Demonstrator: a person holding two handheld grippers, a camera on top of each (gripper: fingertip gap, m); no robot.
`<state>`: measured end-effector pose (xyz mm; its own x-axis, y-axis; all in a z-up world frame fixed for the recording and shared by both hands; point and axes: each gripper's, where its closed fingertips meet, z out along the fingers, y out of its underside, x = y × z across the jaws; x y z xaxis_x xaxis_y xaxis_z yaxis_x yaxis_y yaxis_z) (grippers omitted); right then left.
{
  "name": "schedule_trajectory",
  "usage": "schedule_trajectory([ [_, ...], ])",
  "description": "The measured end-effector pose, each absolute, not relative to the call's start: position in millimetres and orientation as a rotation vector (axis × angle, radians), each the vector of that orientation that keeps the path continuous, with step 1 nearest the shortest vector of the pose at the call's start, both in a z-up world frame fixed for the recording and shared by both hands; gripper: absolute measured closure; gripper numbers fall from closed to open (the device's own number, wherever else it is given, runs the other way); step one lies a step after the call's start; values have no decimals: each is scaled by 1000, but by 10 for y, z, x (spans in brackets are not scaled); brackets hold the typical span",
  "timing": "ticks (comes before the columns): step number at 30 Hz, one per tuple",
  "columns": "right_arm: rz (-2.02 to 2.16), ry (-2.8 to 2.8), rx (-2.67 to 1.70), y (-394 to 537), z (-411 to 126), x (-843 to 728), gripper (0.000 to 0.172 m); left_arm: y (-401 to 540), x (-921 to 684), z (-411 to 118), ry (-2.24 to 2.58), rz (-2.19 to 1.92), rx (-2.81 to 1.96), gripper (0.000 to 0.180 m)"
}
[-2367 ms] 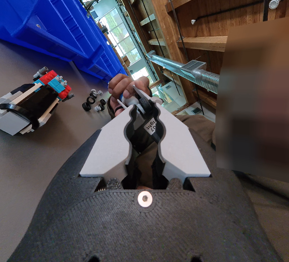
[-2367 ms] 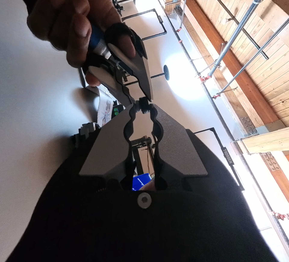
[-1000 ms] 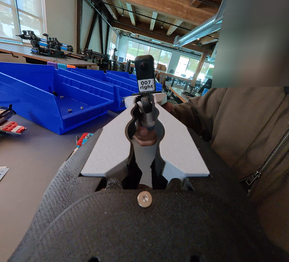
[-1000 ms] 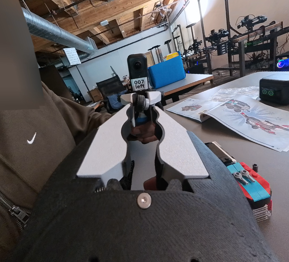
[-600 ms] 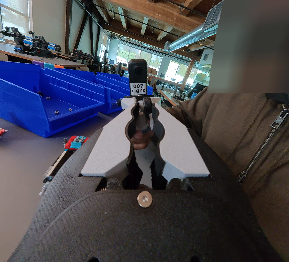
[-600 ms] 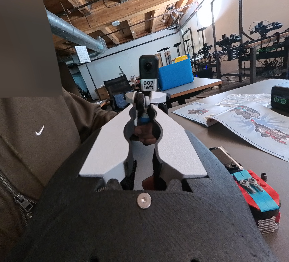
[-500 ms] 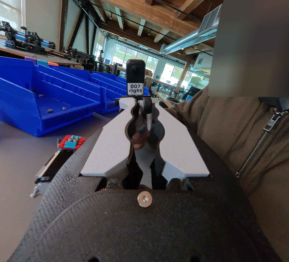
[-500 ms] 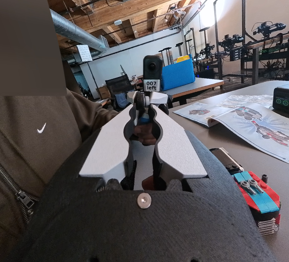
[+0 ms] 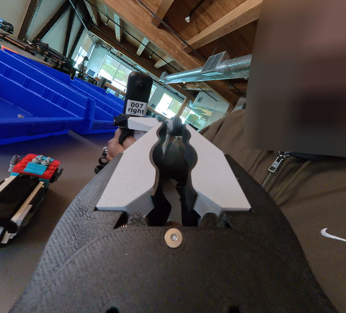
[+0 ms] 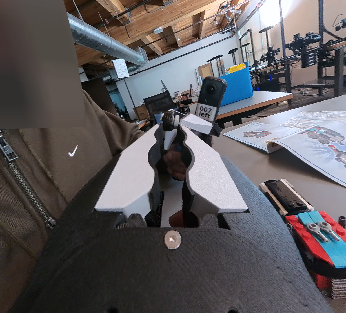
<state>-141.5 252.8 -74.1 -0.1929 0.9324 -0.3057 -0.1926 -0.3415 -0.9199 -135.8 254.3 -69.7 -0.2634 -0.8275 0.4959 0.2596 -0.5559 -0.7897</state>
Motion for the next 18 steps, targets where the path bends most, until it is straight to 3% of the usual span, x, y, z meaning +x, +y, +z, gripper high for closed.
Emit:
schedule_trajectory([
  [7,1696,-982,-1173,2498,-719,-1404,157,2517,-1355,-674,727,-1965,-1219,163],
  [18,1426,-1008,-1191,2611,-771,-1435,148,2644,-1370,-738,791,-1693,-1273,164],
])
